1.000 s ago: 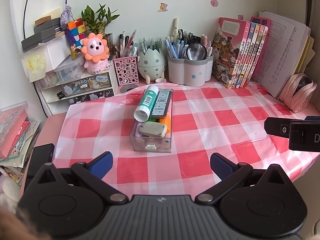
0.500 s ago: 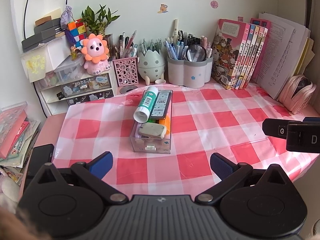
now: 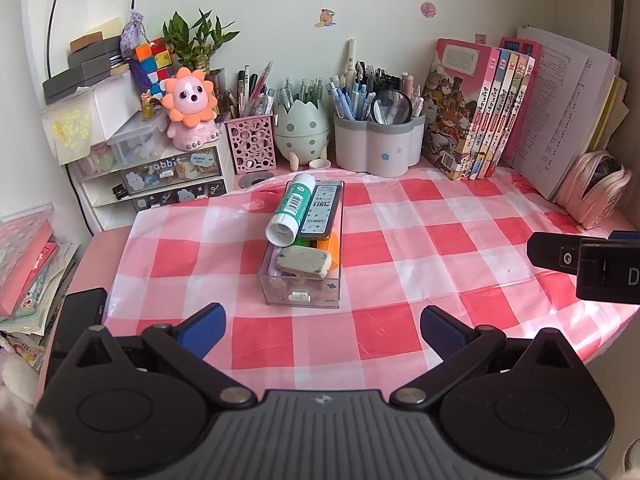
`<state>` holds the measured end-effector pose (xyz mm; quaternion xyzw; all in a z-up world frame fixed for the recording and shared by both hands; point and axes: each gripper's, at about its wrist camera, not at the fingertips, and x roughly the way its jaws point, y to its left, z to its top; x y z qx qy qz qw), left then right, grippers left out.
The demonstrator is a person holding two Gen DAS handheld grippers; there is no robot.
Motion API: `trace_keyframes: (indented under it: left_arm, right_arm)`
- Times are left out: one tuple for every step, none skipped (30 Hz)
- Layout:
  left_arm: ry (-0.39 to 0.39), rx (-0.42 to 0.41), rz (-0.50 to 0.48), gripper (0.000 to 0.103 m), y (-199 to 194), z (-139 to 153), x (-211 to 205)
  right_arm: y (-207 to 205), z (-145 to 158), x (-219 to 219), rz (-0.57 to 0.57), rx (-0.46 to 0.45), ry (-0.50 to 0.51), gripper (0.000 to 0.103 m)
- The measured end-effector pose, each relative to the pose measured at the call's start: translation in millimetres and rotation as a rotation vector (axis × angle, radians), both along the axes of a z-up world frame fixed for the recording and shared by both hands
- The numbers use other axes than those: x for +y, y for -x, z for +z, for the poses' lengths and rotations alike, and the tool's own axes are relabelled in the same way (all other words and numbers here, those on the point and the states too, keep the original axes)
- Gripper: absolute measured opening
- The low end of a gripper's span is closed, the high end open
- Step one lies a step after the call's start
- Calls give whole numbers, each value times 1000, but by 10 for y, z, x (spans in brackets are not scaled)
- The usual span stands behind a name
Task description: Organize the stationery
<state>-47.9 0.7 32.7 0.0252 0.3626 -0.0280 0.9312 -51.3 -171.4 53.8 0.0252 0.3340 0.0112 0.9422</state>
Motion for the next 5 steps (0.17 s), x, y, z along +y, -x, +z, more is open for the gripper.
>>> trace_keyframes:
  left_arm:
    - [0,0,2,82,-2,-1,-8]
    - [1,0,3,82,-3,-1,-13]
    - [4,0,4,82,-4,-2,-14]
    - [8,0,4,82,-5,-5,-13]
    - [10,0,4,82,-5,-6,-14]
  right_arm:
    - [0,-2,4,0,0,0,98]
    - [0,-5,9,0,1,0,98]
    - [-3,-9,15,0,3,0,98]
    - [-4,-11,17,1,4,0,98]
    - [-5,-14,20,2,5,-1,98]
